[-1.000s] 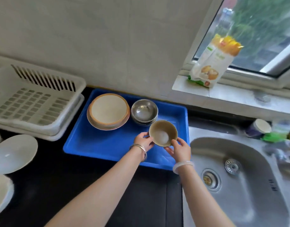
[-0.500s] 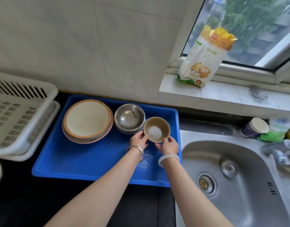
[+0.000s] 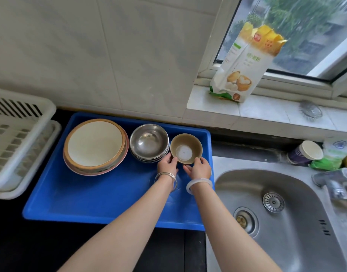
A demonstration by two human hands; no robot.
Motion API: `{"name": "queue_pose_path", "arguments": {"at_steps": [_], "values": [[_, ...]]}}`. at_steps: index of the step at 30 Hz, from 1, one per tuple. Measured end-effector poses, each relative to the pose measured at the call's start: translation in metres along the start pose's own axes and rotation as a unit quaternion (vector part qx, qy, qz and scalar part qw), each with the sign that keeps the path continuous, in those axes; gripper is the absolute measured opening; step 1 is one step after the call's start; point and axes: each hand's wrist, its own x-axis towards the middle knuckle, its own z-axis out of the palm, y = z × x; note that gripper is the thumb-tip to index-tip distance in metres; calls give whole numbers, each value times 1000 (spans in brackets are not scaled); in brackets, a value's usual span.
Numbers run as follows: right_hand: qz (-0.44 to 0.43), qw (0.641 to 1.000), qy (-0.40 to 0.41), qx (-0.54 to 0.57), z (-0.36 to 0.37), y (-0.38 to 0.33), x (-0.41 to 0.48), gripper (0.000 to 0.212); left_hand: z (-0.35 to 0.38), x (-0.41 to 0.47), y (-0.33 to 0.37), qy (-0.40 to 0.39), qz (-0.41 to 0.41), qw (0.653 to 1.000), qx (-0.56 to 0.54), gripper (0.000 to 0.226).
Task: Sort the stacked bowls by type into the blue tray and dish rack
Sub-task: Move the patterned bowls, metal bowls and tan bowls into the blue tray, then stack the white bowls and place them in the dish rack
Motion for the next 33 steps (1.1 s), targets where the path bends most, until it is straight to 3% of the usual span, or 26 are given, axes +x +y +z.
{"name": "queue_pose_path", "arguments": {"at_steps": [14, 18, 22, 28, 33], "values": [[27, 998, -62, -10, -12, -4, -7, 38, -9, -7, 2, -31, 5, 998, 63, 40], [-3, 996, -72, -60, -23, 4, -30, 37, -34, -27, 3, -33, 28, 988, 146, 39], [-60, 983, -123, -126, -26, 19, -68, 22, -75, -59, 10, -11, 83, 975, 204, 33], [-102, 925, -255, -262, 6, 57, -137, 22, -173, -114, 18, 95, 124, 963, 221, 30], [-163, 840, -362, -370, 66, 106, -202, 20, -272, -162, 13, 235, 143, 945, 177, 28]]}}
